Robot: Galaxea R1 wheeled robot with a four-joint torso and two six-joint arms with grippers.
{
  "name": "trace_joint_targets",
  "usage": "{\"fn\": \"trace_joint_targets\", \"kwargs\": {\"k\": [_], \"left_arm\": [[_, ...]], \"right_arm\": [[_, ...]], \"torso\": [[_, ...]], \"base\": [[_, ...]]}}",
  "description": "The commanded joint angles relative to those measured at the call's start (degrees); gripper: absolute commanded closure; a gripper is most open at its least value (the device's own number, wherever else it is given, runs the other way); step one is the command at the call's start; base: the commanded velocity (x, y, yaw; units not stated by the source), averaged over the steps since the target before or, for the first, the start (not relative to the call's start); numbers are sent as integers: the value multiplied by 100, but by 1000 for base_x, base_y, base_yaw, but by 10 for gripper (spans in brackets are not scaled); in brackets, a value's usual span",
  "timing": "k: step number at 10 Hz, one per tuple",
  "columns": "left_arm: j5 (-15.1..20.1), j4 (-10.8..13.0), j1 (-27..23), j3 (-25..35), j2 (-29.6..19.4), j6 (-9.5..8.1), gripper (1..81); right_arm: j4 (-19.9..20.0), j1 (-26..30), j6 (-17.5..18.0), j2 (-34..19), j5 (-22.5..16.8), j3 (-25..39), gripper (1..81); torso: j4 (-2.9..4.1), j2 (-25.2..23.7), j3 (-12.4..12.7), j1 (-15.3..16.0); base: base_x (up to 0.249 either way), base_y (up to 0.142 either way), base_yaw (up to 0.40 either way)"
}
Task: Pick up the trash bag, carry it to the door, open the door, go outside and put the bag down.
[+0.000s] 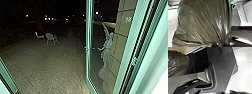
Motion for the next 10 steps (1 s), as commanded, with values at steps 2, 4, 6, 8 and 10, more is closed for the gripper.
{"fn": "trace_joint_targets", "kwargs": {"k": [2,4,6,8,10], "left_arm": [[408,-16,-182,46,10,19,811],[408,-16,-191,38,10,19,811],[408,-16,-183,38,19,19,811],[408,-16,-182,38,11,19,811],[408,-16,-183,47,10,19,811]], "right_arm": [[-33,188,-16,-5,-244,8,10],[-42,196,-16,-5,-244,8,10],[-34,196,-16,-5,-244,8,10],[-42,196,-24,-5,-244,-1,10],[-42,196,-25,4,-244,-1,10]], "torso": [[0,0,0,0],[0,0,0,0],[0,0,0,0],[0,2,0,2],[0,5,-2,6]], "base": [[111,0,0],[111,0,0],[111,0,0],[102,0,0],[93,0,0]]}}
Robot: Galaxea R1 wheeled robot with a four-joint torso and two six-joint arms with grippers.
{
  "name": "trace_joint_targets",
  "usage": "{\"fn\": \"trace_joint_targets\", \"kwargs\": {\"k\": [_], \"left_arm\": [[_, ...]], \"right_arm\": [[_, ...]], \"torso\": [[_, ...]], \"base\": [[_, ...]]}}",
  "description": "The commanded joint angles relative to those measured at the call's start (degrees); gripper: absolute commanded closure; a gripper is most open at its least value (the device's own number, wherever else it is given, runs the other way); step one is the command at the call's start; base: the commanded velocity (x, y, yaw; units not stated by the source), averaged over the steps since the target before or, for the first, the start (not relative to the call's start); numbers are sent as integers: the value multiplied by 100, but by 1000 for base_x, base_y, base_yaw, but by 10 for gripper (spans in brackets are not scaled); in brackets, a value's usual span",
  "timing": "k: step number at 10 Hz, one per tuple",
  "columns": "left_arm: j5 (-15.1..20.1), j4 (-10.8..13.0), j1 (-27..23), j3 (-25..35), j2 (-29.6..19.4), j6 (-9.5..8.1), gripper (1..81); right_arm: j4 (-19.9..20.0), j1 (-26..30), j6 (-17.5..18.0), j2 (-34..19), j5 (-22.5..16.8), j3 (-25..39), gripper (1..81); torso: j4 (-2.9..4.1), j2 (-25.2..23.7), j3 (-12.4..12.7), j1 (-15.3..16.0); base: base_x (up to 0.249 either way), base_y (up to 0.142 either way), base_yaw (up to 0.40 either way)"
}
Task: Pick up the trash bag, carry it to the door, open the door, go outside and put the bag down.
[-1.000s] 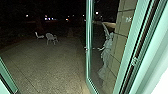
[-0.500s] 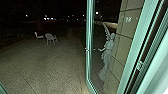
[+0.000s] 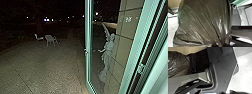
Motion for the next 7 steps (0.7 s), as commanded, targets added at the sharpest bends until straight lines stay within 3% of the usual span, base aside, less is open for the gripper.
{"fn": "trace_joint_targets", "kwargs": {"k": [1,7], "left_arm": [[413,-16,-199,45,10,19,811],[413,-16,-200,46,10,19,811]], "right_arm": [[-40,210,-24,-23,-245,12,10],[-40,201,-24,-23,-245,4,10]], "torso": [[0,0,0,2],[0,0,0,-5]], "base": [[94,0,0],[94,0,0]]}}
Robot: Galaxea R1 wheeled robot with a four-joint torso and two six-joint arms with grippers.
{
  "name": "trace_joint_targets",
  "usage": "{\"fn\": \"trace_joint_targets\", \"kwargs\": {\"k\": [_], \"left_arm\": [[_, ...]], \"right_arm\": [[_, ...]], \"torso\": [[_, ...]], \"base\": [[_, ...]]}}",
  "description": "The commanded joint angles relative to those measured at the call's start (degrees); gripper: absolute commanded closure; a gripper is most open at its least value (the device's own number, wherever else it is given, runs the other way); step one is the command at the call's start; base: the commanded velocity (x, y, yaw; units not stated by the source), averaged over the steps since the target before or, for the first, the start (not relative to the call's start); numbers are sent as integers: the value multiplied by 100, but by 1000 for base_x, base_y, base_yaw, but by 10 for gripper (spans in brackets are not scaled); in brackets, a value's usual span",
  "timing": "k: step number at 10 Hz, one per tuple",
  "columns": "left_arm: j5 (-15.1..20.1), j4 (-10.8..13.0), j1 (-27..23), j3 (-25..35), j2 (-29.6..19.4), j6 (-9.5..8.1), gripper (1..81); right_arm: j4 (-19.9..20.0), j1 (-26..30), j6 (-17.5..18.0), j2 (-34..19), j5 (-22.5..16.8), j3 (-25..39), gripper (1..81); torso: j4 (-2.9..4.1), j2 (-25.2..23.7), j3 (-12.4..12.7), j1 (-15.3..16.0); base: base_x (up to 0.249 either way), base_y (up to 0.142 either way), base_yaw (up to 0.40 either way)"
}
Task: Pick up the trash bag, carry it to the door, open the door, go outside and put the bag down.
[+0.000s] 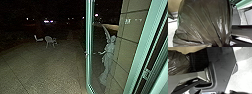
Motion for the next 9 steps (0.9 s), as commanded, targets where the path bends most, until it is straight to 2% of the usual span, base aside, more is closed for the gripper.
{"fn": "trace_joint_targets", "kwargs": {"k": [1,9], "left_arm": [[399,-16,-219,40,-3,22,811],[399,-16,-219,40,-3,30,811]], "right_arm": [[-37,209,-13,-10,-250,15,10],[-37,210,-13,-10,-250,15,10]], "torso": [[0,0,0,7],[0,-2,0,7]], "base": [[93,0,0],[94,0,0]]}}
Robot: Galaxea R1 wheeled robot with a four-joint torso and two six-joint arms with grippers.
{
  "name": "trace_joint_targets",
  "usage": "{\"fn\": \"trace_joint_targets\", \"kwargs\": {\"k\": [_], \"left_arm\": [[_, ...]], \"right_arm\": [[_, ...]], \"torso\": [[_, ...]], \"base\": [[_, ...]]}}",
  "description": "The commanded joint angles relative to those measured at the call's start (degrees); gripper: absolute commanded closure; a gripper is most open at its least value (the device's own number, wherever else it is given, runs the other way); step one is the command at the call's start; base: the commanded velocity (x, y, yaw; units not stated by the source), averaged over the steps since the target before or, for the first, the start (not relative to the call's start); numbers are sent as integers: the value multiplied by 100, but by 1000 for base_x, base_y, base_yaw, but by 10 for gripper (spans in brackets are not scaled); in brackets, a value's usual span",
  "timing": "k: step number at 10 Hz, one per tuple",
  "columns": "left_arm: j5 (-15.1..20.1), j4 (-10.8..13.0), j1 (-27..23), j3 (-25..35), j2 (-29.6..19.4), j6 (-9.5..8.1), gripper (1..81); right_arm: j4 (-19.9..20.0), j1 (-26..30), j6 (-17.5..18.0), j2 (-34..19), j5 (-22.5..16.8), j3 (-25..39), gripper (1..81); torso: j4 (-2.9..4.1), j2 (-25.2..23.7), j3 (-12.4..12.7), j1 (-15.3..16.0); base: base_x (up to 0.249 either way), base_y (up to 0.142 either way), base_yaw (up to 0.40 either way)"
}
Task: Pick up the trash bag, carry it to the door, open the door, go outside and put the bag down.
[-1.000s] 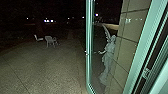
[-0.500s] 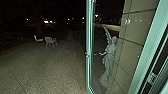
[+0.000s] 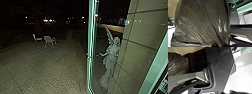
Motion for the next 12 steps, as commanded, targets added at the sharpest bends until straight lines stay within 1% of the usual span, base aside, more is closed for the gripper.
{"fn": "trace_joint_targets", "kwargs": {"k": [1,12], "left_arm": [[393,-13,-230,34,-20,22,811],[393,-22,-230,34,-29,22,811]], "right_arm": [[-35,223,-10,26,-233,28,10],[-35,240,-10,35,-242,28,10]], "torso": [[0,0,-2,5],[0,4,-5,15]], "base": [[94,0,0],[93,0,0]]}}
